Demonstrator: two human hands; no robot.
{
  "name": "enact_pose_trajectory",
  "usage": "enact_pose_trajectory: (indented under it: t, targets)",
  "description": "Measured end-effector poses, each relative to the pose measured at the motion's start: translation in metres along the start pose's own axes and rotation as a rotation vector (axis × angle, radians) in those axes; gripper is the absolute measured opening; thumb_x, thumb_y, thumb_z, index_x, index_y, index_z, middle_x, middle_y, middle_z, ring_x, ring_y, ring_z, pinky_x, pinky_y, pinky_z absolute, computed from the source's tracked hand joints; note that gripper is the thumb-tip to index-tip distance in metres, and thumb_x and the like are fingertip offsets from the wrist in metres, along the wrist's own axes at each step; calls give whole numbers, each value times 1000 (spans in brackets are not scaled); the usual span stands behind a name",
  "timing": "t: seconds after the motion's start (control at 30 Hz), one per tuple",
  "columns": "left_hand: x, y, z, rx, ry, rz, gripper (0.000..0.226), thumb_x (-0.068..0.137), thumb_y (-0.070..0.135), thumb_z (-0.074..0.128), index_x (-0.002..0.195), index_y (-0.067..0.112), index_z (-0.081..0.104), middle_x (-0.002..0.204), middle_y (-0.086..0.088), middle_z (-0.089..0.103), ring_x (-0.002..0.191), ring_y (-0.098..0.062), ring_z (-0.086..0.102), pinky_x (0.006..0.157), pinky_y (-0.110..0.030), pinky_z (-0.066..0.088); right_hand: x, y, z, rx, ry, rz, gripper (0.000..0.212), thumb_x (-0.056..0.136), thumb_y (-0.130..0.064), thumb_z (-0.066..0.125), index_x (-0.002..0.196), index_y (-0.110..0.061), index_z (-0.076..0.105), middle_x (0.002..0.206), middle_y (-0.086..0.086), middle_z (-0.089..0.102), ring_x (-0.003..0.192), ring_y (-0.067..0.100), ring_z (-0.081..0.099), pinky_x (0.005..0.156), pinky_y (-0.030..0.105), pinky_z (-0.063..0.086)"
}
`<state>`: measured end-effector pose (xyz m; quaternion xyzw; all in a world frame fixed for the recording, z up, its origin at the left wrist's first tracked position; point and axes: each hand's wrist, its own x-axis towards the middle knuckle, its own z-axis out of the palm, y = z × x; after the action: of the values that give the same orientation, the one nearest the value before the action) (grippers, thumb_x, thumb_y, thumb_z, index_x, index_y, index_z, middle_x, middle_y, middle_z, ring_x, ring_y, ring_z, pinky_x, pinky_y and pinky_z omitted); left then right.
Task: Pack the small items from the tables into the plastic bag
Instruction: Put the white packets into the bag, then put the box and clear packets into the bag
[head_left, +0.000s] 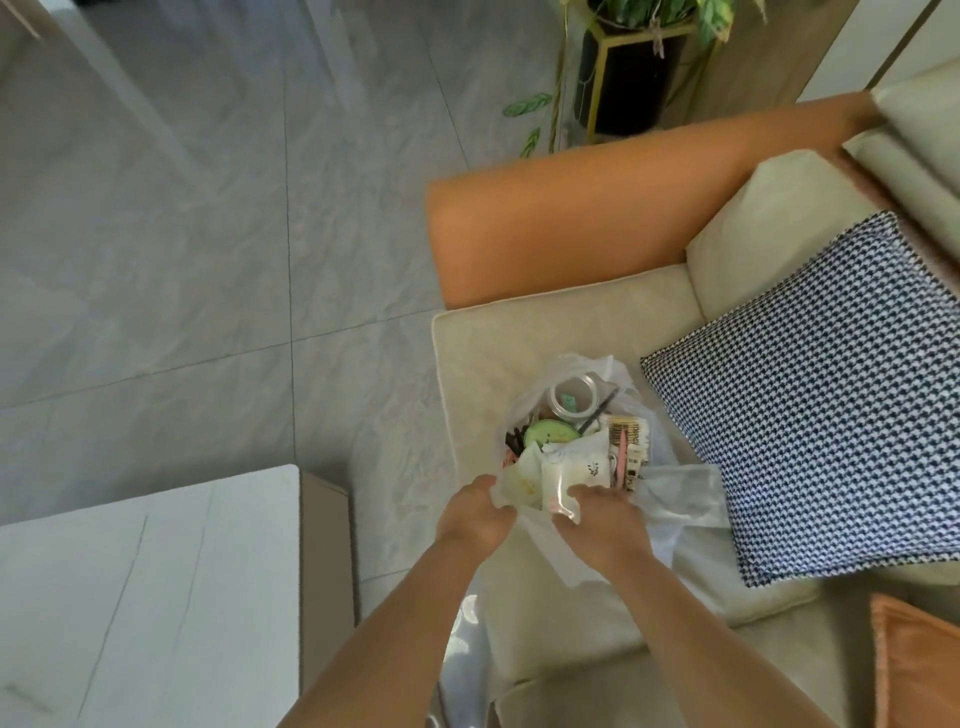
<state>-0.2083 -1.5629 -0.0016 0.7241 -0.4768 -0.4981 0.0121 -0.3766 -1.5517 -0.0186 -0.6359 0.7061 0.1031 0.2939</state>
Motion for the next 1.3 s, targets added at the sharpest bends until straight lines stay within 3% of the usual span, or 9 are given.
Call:
enact_pose_trajectory:
  t: [0.17, 0.37, 0.57, 0.73, 1.0, 1.13, 1.3]
  targets:
    - [-49, -17, -22, 105, 50, -35, 45, 87, 46, 51, 128, 27, 52, 127, 4, 57, 113, -15, 56, 92, -25, 43, -29, -39, -14, -135, -39, -138, 47, 91, -47, 42, 130, -23, 49, 125, 2, 58, 121, 23, 47, 101, 37, 37]
    - [-97, -68, -62, 65, 155, -112, 40, 88, 44, 51, 123, 25, 56, 124, 5, 60, 113, -16, 57, 93, -25, 43, -63, -106, -16, -251, -77, -341, 39, 91, -42, 41, 120, -17, 52, 118, 3, 59, 114, 24, 52, 95, 34, 39]
    - [-135, -140, -102, -10, 215, -205, 38, 87, 46, 48, 120, 29, 57, 127, 5, 59, 117, -16, 55, 96, -26, 43, -86, -195, 3, -366, -146, -491, 49, 91, -41, 44, 135, -20, 42, 129, 5, 57, 121, 24, 53, 101, 34, 41]
    - [-169, -217, -138, -84, 257, -301, 34, 84, 43, 49, 110, 27, 64, 121, 3, 62, 112, -19, 58, 95, -29, 46, -111, -276, 30, -444, -173, -581, 47, 89, -45, 45, 130, -23, 48, 125, 6, 62, 118, 23, 57, 99, 34, 42]
    - [-212, -339, -187, -212, 367, -460, 49, 88, 62, 40, 113, 24, 60, 120, 4, 63, 108, -17, 58, 94, -30, 47, -156, -403, 86, -575, -251, -766, 48, 90, -53, 38, 124, -22, 50, 124, 4, 61, 115, 24, 57, 95, 35, 41]
    - [-231, -389, -206, -264, 425, -541, 50, 91, 60, 35, 116, 24, 59, 120, 3, 62, 110, -18, 57, 96, -32, 42, -173, -461, 116, -632, -315, -828, 54, 92, -55, 34, 132, -20, 45, 132, 3, 55, 123, 24, 51, 103, 39, 38]
    - [-254, -438, -216, -378, 467, -658, 51, 90, 60, 33, 116, 24, 59, 120, 3, 63, 112, -19, 56, 95, -33, 39, -193, -520, 149, -732, -386, -950, 57, 92, -57, 32, 133, -20, 45, 134, 0, 54, 124, 21, 50, 100, 37, 35]
